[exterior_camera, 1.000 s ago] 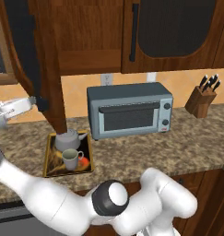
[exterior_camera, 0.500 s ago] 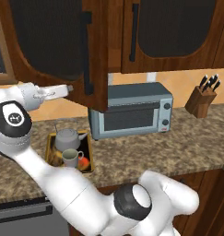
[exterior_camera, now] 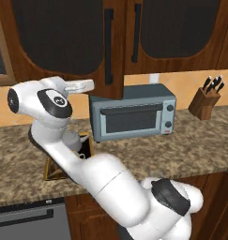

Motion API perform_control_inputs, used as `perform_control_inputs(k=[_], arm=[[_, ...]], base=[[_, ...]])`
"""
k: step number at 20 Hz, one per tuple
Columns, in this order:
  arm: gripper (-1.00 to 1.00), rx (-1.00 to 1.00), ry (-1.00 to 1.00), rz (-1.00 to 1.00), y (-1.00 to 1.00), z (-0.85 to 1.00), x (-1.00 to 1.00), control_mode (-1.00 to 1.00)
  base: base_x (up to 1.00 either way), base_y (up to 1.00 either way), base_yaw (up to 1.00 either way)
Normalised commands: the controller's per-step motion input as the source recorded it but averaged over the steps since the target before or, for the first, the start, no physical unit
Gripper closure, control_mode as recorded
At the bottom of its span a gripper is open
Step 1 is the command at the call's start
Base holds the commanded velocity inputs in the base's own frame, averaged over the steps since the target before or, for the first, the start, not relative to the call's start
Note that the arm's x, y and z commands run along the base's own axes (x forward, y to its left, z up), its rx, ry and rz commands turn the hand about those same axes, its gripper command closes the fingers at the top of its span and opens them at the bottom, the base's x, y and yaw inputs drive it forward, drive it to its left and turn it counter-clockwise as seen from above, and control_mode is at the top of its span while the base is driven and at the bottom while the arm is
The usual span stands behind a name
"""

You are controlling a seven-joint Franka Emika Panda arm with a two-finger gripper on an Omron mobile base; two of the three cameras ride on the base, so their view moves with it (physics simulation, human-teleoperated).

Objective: Pick the kettle from the counter and place it on the tray. Then pick the mug from the cabinet and place it on the tray. Then close the cabinet doors.

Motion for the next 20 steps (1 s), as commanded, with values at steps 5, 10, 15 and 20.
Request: perform_control_inputs(k=[5, 10, 15, 20], arm=[[-1.00, 0.13, -0.02, 0.25, -0.54, 0.04, 0.77, -1.00], [-1.00, 0.09, 0.00, 0.19, -0.35, 0.04, 0.73, -1.00], [-1.00, 0.08, 0.00, 0.19, -0.25, 0.00, 0.79, -1.00], [-1.00, 0.07, 0.00, 0.19, -0.18, 0.00, 0.83, -1.00]], base=[[0.00, 0.00, 0.00], [0.00, 0.00, 0.00], [0.00, 0.00, 0.00], [0.00, 0.00, 0.00]])
